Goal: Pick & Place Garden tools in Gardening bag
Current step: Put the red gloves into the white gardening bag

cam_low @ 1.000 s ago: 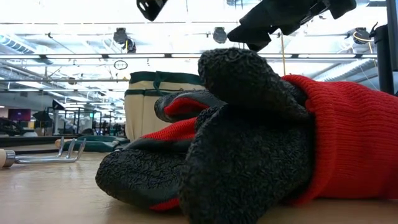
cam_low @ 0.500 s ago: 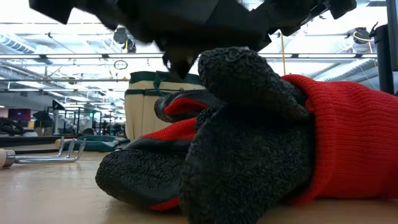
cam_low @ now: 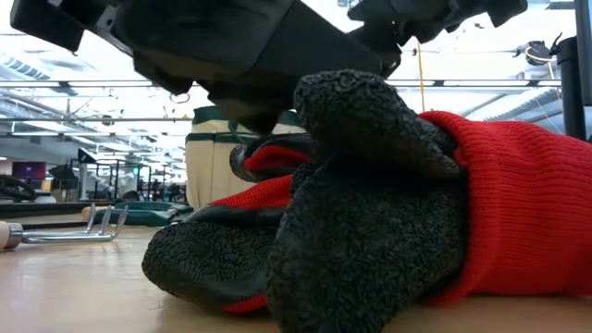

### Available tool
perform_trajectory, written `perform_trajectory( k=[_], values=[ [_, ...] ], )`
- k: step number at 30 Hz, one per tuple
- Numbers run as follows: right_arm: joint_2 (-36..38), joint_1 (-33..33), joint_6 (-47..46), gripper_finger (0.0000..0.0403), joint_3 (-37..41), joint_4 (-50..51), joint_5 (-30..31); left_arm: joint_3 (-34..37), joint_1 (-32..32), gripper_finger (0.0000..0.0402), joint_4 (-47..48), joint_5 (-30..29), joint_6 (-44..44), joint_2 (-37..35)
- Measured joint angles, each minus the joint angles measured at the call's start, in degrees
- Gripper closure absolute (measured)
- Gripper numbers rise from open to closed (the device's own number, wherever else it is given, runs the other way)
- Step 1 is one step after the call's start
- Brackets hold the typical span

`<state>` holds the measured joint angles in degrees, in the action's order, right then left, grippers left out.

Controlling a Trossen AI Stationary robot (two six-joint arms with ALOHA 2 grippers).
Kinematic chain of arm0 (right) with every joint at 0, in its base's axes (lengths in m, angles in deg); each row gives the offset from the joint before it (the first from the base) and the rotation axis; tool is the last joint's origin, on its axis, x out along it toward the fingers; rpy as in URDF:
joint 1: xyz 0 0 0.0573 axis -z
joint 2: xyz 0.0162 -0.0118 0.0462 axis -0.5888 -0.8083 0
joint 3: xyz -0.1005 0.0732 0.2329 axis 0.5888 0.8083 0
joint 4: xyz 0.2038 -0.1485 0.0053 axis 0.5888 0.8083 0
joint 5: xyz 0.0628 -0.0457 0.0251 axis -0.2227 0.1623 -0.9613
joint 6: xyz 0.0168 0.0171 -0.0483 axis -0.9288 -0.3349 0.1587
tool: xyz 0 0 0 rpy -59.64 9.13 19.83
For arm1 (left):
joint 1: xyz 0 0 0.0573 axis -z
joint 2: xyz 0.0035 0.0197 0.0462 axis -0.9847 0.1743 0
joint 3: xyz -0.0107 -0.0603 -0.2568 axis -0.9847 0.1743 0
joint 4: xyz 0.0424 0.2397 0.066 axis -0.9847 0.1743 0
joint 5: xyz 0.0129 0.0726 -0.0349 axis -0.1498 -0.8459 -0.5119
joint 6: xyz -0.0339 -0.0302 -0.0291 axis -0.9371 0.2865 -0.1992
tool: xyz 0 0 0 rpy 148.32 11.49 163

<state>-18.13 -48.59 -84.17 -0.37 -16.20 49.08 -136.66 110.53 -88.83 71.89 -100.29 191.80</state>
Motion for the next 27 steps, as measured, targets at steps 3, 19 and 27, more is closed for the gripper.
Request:
perform_trajectory(
  k=[3, 19, 27],
  values=[
    [0.0, -0.02, -0.4, 0.0236, 0.0, -2.38, -0.02, 0.0, 0.0, 0.0354, 0.4, -0.02, -0.15, -0.05],
    [0.0, 0.02, 0.69, 0.0236, 0.0, -5.48, -0.22, -0.02, -0.81, 0.0354, -0.66, -1.34, 5.58, -0.05],
    [0.0, 0.02, 1.76, 0.0236, 0.0, -4.92, -0.24, -0.02, 0.19, 0.0355, -0.25, -8.6, 3.86, -0.05]
  ],
)
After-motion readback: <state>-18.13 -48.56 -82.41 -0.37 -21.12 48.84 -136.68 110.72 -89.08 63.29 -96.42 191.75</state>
